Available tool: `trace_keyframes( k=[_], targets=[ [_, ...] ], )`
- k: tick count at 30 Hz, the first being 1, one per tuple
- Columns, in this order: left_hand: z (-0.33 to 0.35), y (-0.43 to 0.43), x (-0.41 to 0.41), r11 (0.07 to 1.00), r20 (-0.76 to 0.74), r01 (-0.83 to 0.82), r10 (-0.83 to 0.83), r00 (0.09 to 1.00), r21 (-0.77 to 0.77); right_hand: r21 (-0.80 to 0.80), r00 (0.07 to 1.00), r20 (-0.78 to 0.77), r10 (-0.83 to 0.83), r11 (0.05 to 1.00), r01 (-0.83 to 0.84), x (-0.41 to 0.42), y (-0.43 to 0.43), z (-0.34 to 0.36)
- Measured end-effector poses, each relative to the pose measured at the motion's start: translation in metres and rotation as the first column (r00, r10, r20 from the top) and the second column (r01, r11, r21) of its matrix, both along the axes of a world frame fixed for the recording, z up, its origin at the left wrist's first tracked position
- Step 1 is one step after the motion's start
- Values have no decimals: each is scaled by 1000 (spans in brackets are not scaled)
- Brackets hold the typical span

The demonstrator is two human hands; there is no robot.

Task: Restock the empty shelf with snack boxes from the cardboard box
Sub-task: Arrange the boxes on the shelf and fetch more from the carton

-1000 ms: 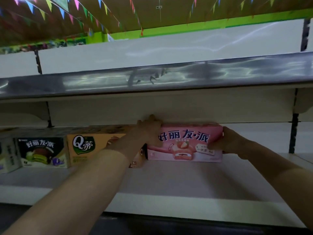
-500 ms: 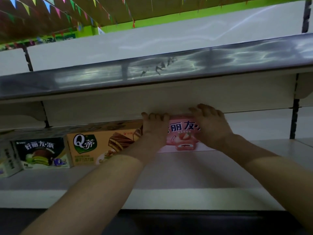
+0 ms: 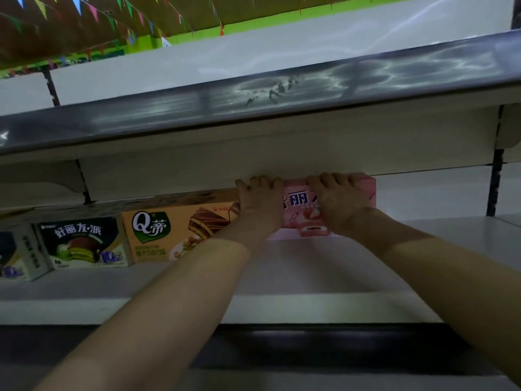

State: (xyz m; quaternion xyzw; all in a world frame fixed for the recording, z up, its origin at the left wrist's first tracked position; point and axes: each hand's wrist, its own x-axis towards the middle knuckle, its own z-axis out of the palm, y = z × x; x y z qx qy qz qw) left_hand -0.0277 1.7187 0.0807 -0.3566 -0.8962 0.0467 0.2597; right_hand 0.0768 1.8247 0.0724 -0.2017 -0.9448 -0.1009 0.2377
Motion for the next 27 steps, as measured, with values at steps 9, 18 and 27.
trace_keyframes(
  k=[9, 18, 27],
  targets=[
    [18, -67, 42, 993, -78, -46, 55, 995, 110, 125, 920, 37, 391, 911, -392, 11, -55, 22],
    [-1, -151, 121, 834, 90, -529, 521, 849, 157, 104, 645, 163, 746, 638, -763, 38, -127, 15],
    [-46, -250, 276, 524, 213, -850, 825, 523, 56, 82, 268, 269, 925, 255, -963, 130, -233, -25]
  ],
)
